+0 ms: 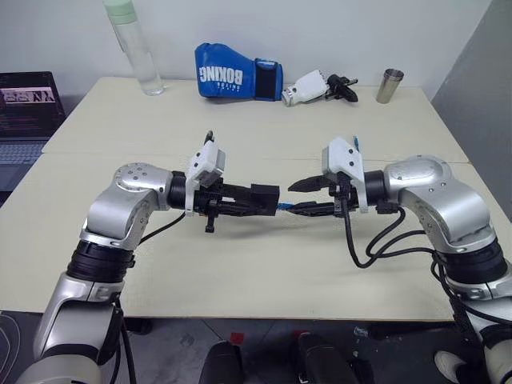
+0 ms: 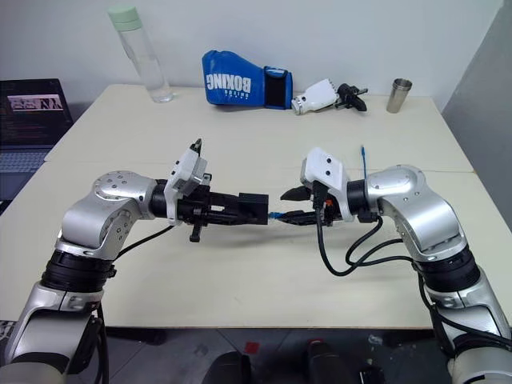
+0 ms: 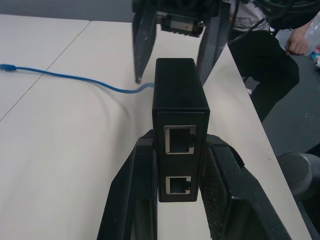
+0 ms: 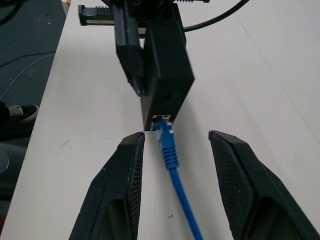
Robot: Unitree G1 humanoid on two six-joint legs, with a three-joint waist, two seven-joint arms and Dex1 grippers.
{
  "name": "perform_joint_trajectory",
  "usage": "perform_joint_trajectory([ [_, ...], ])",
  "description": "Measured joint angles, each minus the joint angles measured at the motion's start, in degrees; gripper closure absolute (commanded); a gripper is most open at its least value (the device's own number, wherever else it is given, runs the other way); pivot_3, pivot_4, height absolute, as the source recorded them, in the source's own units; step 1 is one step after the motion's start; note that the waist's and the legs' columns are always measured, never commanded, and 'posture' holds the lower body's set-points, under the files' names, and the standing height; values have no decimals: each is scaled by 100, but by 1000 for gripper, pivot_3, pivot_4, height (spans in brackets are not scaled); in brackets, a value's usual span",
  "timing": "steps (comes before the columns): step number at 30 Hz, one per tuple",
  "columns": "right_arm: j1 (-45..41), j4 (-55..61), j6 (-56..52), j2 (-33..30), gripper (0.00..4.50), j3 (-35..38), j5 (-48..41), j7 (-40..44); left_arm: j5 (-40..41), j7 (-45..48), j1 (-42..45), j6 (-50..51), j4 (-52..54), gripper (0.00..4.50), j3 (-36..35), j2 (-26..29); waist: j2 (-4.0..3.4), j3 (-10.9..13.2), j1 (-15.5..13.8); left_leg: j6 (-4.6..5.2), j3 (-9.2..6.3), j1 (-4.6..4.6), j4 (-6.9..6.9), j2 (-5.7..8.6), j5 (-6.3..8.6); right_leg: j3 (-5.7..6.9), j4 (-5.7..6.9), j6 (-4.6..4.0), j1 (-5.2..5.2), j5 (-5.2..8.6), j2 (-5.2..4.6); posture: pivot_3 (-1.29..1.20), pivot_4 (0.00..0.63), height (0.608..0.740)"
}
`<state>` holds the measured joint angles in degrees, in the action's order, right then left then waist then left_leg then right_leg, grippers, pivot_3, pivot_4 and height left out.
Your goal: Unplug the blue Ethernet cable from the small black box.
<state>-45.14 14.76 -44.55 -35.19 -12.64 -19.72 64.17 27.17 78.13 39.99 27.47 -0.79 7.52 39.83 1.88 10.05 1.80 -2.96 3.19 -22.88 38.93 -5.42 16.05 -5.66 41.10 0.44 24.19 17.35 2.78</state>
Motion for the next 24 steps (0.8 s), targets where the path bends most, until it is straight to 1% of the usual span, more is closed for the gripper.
perform_joint_trajectory([
  [7, -325, -246, -295, 157, 2345, -235, -189, 64, 6, -32, 0, 164, 143, 3706, -7, 3, 0, 0, 4, 1, -2, -1, 0, 0, 0, 1, 0, 0, 1, 0, 2, 0, 150, 740],
  [15, -334, -313, -462, 78, 2345, -334, -374, 301, 4, -54, -1, 216, 218, 3706, -43, 27, 0, 0, 3, 1, -4, -3, 0, -1, 0, 4, -1, 0, 2, 0, 1, 0, 150, 740],
  [24, -371, -444, -406, 124, 2345, -430, -358, 280, 4, -48, -14, 217, 239, 3706, -48, 27, 0, 0, 3, 1, -5, -3, 0, -1, 0, 4, -1, 0, 2, 0, 2, 0, 150, 740],
])
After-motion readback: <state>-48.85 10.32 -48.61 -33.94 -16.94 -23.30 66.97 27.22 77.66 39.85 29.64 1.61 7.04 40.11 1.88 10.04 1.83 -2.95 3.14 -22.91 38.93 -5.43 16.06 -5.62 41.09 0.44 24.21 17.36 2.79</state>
